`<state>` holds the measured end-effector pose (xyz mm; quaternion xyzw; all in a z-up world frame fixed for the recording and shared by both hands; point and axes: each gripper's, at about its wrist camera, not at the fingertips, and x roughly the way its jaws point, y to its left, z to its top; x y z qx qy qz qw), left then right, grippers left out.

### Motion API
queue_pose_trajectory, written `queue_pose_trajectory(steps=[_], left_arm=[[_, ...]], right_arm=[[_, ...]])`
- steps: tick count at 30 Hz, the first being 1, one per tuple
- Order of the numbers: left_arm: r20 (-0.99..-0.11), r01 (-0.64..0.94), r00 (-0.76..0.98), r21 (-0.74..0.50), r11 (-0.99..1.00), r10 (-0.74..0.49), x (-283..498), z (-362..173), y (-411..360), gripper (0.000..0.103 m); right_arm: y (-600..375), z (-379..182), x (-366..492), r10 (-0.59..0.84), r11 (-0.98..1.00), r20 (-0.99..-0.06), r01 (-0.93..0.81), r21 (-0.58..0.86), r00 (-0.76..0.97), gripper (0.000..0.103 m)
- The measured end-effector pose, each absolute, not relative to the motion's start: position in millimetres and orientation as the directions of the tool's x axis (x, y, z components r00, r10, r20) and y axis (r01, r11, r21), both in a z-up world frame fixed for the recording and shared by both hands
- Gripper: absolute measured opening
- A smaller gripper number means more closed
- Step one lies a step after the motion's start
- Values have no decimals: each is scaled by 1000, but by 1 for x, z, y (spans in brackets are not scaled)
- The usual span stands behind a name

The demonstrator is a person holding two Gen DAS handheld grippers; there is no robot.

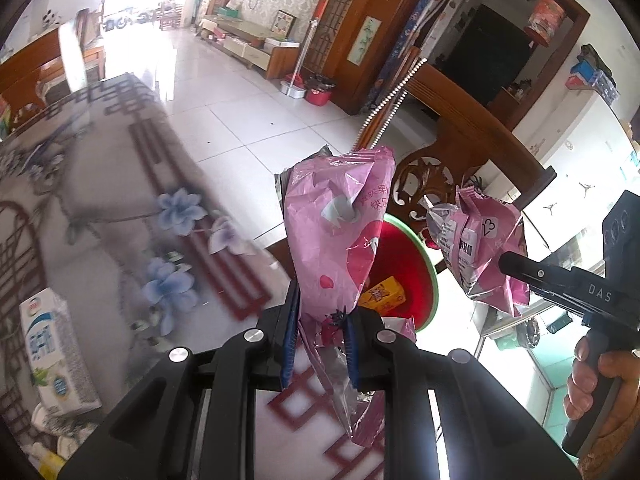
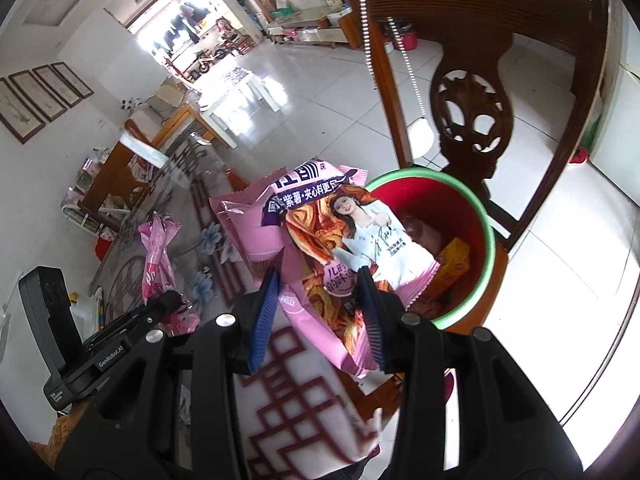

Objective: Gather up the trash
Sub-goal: 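Carry the pink plastic bag and pink snack bag over the red bucket with both tools, then open both tools to drop the pink bags into the red bucket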

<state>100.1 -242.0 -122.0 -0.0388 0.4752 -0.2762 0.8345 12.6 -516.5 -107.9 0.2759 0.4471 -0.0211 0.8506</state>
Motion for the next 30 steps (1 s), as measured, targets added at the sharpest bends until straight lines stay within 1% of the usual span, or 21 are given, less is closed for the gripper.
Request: queue_pose_trajectory(steps=[14, 30], left_arm=[[-793, 460, 340, -329, 825, -506, 125, -140, -316, 17], [-821, 465, 292, -326, 823, -490, 136, -152, -352, 19]], right_arm=[[-574, -120, 20, 196, 829, -784, 327, 453, 588, 39], [-601, -129, 29, 211, 817, -793, 343, 464, 571, 39]])
